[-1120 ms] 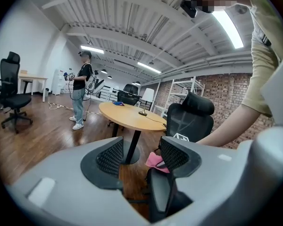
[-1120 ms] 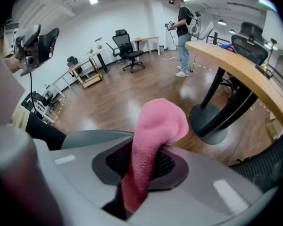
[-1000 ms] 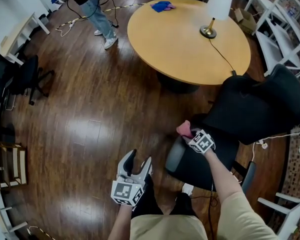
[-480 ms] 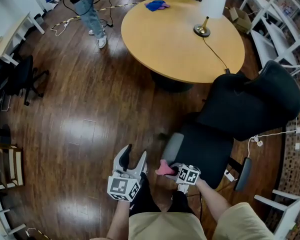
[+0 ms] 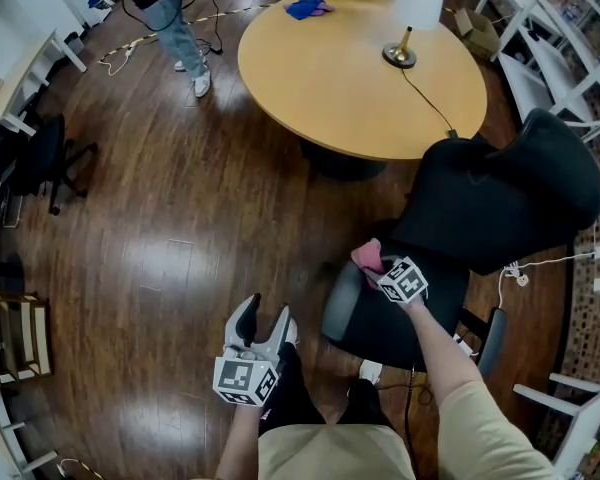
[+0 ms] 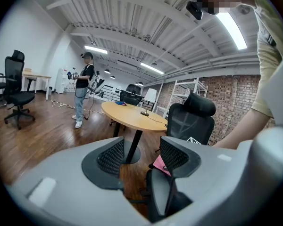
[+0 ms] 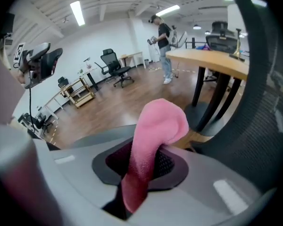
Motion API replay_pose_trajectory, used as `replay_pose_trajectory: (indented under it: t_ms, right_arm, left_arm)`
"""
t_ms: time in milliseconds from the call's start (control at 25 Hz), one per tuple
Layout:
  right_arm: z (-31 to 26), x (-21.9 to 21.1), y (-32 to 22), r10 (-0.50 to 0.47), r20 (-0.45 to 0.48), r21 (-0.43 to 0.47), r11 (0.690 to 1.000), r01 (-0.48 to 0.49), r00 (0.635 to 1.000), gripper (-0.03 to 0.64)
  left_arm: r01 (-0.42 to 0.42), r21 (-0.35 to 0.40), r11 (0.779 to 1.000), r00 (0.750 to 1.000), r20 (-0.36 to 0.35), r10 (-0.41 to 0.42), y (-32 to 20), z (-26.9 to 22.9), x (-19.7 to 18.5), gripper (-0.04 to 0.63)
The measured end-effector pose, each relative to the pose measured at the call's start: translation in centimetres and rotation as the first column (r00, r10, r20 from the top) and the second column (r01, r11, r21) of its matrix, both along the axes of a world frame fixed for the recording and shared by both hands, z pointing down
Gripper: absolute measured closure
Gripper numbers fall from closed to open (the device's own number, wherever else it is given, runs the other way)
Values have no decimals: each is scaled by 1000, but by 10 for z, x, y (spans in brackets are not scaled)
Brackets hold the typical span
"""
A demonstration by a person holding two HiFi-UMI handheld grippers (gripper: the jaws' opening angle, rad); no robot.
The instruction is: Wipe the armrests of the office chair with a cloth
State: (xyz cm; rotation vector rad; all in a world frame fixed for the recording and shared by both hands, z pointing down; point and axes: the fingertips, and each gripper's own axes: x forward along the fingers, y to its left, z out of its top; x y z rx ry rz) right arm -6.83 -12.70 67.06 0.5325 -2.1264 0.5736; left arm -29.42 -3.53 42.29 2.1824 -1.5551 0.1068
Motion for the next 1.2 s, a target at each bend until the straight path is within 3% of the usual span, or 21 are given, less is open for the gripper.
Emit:
replay_pose_trajectory:
  t_ms: [160, 440, 640, 760, 840, 960, 1080, 1200]
  right_arm:
    - [6, -8, 30, -25, 10, -4, 1000, 25, 1000, 543]
    - [7, -45, 175, -261, 89, -88, 959, 269, 961, 543]
    - [6, -62, 237, -153, 165, -175, 968, 182, 974, 543]
    - [6, -69, 255, -198, 173, -210, 950, 233, 965, 543]
    - [-8, -75, 246, -209, 185, -177, 954, 242, 960, 543]
    - [-29, -69, 187, -71, 179, -131, 987, 96, 981, 543]
    - [-35, -57, 100, 62, 124, -97, 994, -50, 990, 542]
    - [-35, -62, 22, 109, 17, -101, 989, -107, 994, 543]
  left_arm:
    - [-19, 4, 1000, 1000, 3, 19, 1, 2, 7, 377]
    - [-23, 19, 1000, 1000, 0, 23, -5, 1, 6, 377]
    - [-30, 21, 999, 1000, -4, 30, -3, -1, 11, 377]
    - [-30, 19, 999, 1000, -4, 30, -2, -2, 14, 377]
    - [-26, 20, 999, 1000, -5, 26, 1, -1, 12, 377]
    - [-18, 21, 1000, 1000, -9, 18, 3, -1, 8, 377]
    - [-14, 18, 1000, 1000, -15, 14, 6, 5, 0, 377]
    - [-16, 11, 1000, 1000, -14, 16, 8, 8, -9, 379]
